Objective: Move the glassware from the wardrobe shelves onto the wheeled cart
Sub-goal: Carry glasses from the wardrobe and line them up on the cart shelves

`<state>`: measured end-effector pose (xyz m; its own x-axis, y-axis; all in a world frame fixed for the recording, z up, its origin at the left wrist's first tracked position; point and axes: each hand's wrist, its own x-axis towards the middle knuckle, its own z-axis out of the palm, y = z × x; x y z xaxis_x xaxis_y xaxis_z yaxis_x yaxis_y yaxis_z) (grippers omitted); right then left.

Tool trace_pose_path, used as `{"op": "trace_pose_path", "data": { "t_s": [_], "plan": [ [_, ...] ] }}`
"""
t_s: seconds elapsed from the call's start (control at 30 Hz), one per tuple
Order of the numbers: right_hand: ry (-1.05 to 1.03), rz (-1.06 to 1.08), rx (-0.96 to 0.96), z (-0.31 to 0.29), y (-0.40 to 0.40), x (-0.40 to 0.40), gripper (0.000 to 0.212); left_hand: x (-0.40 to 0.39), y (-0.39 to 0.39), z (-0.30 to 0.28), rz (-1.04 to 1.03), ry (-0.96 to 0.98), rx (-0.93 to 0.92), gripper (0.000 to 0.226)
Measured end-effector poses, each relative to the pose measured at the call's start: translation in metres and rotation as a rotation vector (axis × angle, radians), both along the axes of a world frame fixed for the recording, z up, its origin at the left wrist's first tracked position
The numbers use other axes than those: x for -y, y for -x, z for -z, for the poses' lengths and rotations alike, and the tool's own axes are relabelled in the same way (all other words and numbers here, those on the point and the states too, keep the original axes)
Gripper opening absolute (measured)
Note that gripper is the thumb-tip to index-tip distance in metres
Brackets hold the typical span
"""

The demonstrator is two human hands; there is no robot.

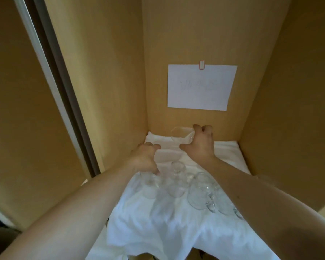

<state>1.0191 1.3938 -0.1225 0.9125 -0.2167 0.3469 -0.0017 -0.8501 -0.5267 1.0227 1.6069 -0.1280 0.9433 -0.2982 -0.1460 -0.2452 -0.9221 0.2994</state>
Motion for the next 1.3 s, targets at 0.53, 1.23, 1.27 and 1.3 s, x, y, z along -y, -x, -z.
{"op": "trace_pose_path", "data": {
  "t_s": [0.53, 1.23, 1.27, 1.3],
  "plan": [
    [-0.135, -0.032, -0.013, 0.0, 0.017, -0.013, 0.087, -0.011, 0.019, -0.006, -0.038, -0.035, -0.052, 0.067],
    [-0.617, -0.023, 0.144, -0.056, 0.156, 0.037, 0.093, 0.04, 0.162, -0.105, -0.393, 0.391, 0.593, 0.077],
    [-0.642, -0.031, 0.146, -0.056, 0.164, 0.038, 0.091, 0.043, 0.169, -0.107, -0.418, 0.42, 0.596, 0.079],
    [-0.663, -0.039, 0.154, -0.056, 0.172, 0.039, 0.089, 0.044, 0.176, -0.108, -0.446, 0.441, 0.595, 0.08]
  ]
}}
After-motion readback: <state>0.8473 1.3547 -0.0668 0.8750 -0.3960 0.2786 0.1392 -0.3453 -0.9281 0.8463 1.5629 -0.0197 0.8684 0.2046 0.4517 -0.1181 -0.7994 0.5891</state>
